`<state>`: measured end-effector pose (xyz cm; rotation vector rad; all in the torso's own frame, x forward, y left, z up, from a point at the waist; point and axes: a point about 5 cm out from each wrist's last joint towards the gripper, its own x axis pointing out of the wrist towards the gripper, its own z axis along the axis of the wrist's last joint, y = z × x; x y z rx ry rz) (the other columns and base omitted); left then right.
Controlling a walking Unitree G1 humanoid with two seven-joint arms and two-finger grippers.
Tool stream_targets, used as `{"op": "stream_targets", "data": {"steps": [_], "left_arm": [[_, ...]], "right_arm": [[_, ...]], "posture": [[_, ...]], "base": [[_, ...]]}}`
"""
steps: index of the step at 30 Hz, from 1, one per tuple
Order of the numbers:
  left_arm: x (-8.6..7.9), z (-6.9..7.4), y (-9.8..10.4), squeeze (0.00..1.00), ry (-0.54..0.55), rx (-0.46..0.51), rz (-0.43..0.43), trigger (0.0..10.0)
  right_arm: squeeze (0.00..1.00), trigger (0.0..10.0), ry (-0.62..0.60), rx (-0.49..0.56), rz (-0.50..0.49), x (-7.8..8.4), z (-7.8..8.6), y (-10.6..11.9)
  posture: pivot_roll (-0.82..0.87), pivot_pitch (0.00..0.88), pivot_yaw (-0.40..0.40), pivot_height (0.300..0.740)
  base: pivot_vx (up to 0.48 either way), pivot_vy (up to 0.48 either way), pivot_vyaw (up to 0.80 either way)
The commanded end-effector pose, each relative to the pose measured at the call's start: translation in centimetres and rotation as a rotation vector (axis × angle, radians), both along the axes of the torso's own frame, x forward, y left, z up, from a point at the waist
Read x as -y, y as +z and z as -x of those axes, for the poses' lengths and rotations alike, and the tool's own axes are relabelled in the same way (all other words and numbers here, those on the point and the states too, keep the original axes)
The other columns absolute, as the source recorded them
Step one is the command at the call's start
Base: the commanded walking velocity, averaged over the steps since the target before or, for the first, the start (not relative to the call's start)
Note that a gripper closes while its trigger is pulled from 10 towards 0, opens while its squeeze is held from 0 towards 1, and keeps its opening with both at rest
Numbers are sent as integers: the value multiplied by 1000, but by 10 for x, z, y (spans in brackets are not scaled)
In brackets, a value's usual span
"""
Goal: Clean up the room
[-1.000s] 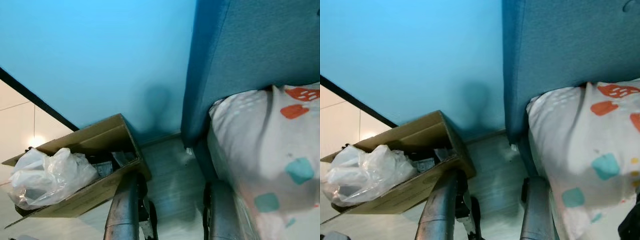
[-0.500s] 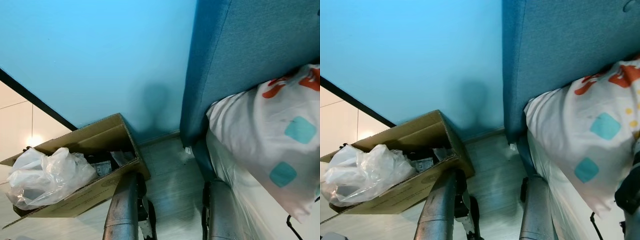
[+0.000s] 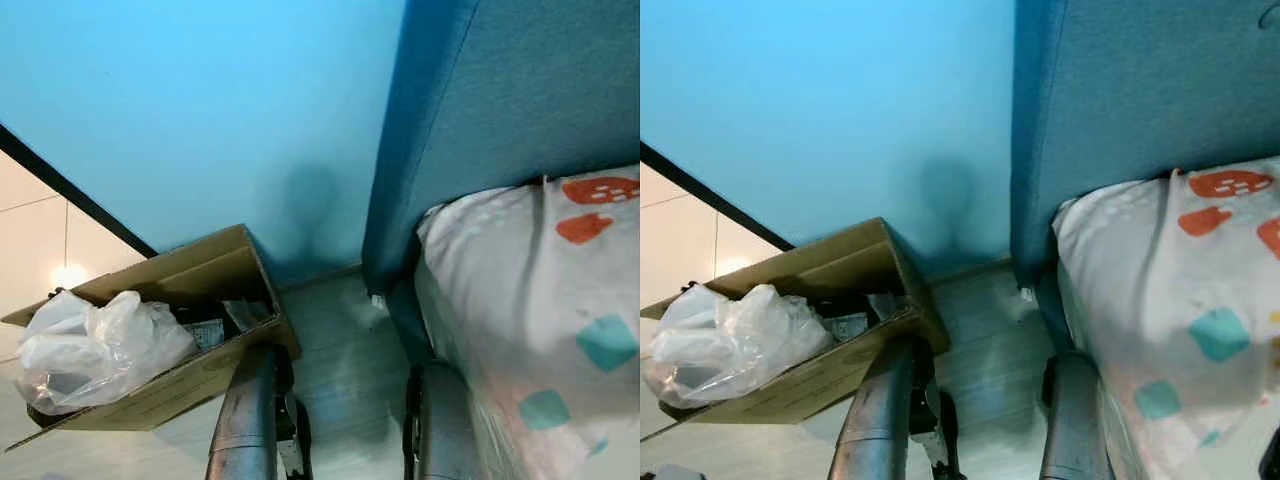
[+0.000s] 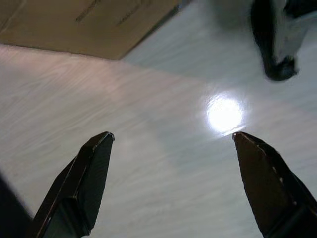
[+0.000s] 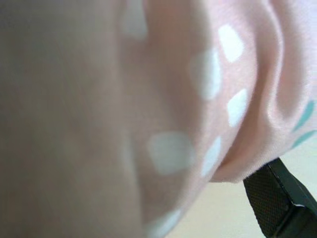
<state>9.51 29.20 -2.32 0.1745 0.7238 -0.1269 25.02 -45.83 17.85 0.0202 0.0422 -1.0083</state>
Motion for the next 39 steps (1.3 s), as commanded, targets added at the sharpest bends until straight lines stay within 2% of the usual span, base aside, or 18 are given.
{"op": "stream_targets", "data": {"steps": [1, 4, 6, 12, 14, 16, 20, 21, 22, 23, 25, 29, 30, 31, 33, 37, 39], "left_arm": [[3, 13, -11, 0, 18, -71, 6, 10000], [7, 8, -14, 0, 18, -66, 14, 10000], [16, -3, -23, 0, 26, -66, 31, 10000], [22, -9, -28, 0, 34, -70, 45, 10000], [32, -18, -37, 0, 48, -84, 61, 10000], [36, -23, -42, 0, 59, -91, 69, 10000], [42, -31, -46, 0, 75, -101, 77, 10000], [45, -35, -48, 0, 81, -108, 80, 10000], [45, -35, -48, 0, 81, -108, 80, 10000], [48, -38, -50, 0, 86, -116, 84, 10000], [54, -43, -54, 0, 93, -131, 92, 10000], [59, -46, -57, 0, 91, -147, 98, 10000], [61, -47, -58, 0, 89, -153, 100, 10000], [61, -47, -58, 0, 89, -153, 100, 10000], [64, -50, -59, 0, 89, -162, 106, 10000], [67, -52, -60, 0, 91, -168, 116, 10000], [70, -54, -61, 0, 86, -172, 125, 10000]], "right_arm": [[0, 10000, -47, -9, -12, 6, 9, -2], [0, 10000, -100, -23, -19, 10, 16, -3], [0, 10000, -225, -147, 40, 17, 28, -5], [0, 10000, -268, -189, 68, 18, 30, -4], [0, 10000, -338, -228, 115, 20, 34, 0], [0, 10000, -352, -234, 146, 19, 31, 6], [0, 10000, -337, -233, 210, 15, 20, 17], [0, 10000, -292, -237, 245, 10, 10, 24], [0, 10000, -292, -237, 245, 10, 10, 24], [0, 10000, -252, -234, 285, 5, -1, 34], [0, 10000, -265, -224, 371, 2, -8, 55], [0, 10000, -298, -236, 387, 6, -5, 65], [0, 10000, -275, -289, 377, 9, -4, 64], [0, 10000, -275, -289, 377, 9, -4, 64], [0, 10000, -242, -346, 362, 11, -3, 62], [0, 10000, -239, -373, 352, 14, 2, 57], [0, 10000, -251, -403, 329, 17, 9, 47]], "posture": [[375, 406, 95, 578], [362, 394, 89, 578], [327, 351, 64, 578], [310, 325, 52, 578], [271, 264, 23, 578], [258, 240, 13, 578], [244, 215, 6, 578], [233, 194, 2, 578], [233, 194, 2, 578], [219, 175, -5, 578], [210, 151, -13, 578], [199, 137, -17, 578], [182, 131, -22, 578], [182, 131, -22, 578], [173, 122, -24, 578], [163, 116, -25, 578], [157, 112, -22, 578]], "base": [[0, 0, 0], [0, 0, 0], [0, 0, 0], [0, 0, 0], [0, 0, 0], [0, 0, 0], [0, 0, 0], [0, 0, 0], [0, 0, 0], [0, 0, 0], [0, 0, 0], [0, 0, 0], [0, 0, 0], [0, 0, 0], [0, 0, 0], [0, 0, 0], [0, 0, 0]]}}
